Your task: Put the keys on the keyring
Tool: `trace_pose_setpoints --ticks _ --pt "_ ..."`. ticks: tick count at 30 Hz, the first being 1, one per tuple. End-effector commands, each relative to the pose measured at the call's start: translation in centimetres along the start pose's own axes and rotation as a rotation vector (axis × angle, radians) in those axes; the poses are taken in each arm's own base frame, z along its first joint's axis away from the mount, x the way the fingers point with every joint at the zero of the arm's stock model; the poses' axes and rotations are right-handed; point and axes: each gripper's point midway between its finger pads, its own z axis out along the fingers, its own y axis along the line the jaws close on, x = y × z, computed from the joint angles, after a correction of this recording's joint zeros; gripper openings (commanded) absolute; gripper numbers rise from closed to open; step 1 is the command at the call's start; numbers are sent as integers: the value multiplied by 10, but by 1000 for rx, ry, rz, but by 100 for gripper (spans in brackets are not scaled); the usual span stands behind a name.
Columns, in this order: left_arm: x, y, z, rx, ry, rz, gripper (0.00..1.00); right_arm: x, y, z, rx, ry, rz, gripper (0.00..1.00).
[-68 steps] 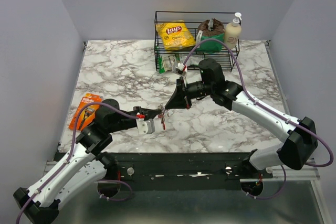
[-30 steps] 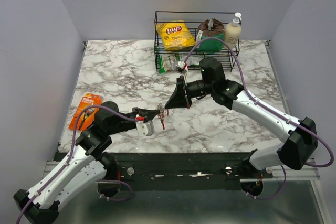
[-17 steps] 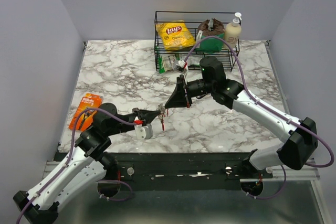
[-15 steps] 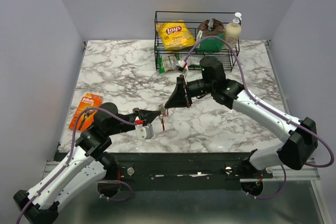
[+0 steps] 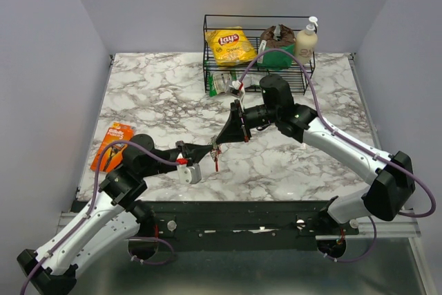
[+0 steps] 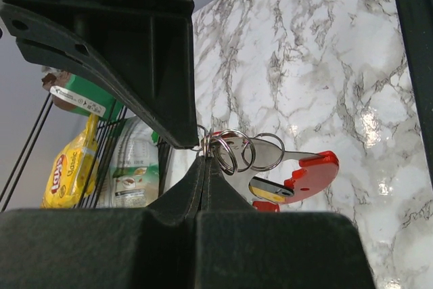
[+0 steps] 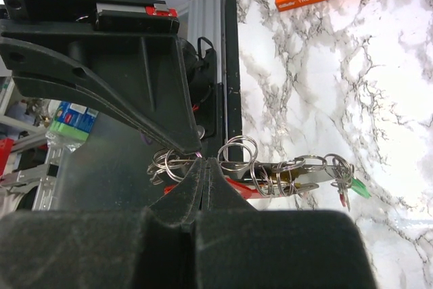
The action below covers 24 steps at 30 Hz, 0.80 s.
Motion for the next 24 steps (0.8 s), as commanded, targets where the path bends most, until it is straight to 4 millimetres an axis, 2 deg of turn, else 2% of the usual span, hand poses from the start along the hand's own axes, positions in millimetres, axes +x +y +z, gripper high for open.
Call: trace_pose_setpoints --ticks 1,12,24 --pt "-29 18 -2 -38 -79 65 0 -7 7 -2 -32 1 2 1" --pt "-7 17 0 -50 3 53 0 -9 14 -5 -44 -3 1 1" --pt "1 22 -1 -84 41 68 0 -3 14 -4 -57 12 20 1"
